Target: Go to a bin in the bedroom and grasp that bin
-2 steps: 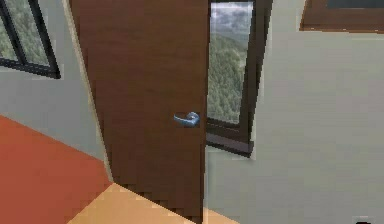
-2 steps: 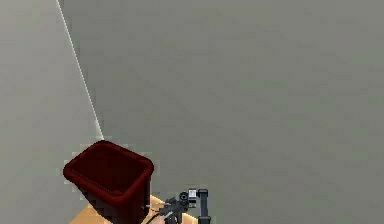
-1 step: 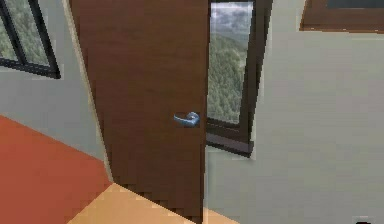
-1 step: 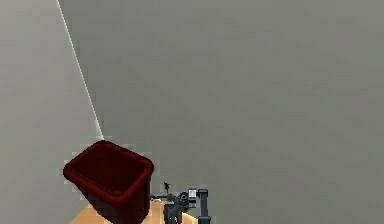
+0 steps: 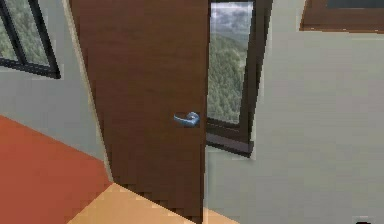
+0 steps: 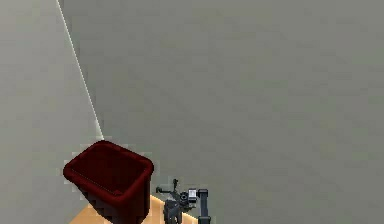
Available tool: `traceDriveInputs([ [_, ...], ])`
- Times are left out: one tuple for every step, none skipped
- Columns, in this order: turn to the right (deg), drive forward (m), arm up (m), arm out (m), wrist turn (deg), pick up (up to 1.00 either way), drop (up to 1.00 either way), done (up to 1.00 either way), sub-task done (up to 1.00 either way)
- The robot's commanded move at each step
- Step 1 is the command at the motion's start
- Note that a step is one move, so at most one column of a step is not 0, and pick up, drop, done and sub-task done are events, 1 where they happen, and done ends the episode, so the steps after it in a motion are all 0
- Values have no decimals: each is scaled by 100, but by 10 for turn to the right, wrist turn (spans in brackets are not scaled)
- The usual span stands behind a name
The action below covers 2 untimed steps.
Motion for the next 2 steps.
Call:
traceDriveInputs([
  [0, 0, -30, 0, 0, 0, 0, 0, 0],
  [0, 0, 0, 0, 0, 100, 0, 0, 0],
])
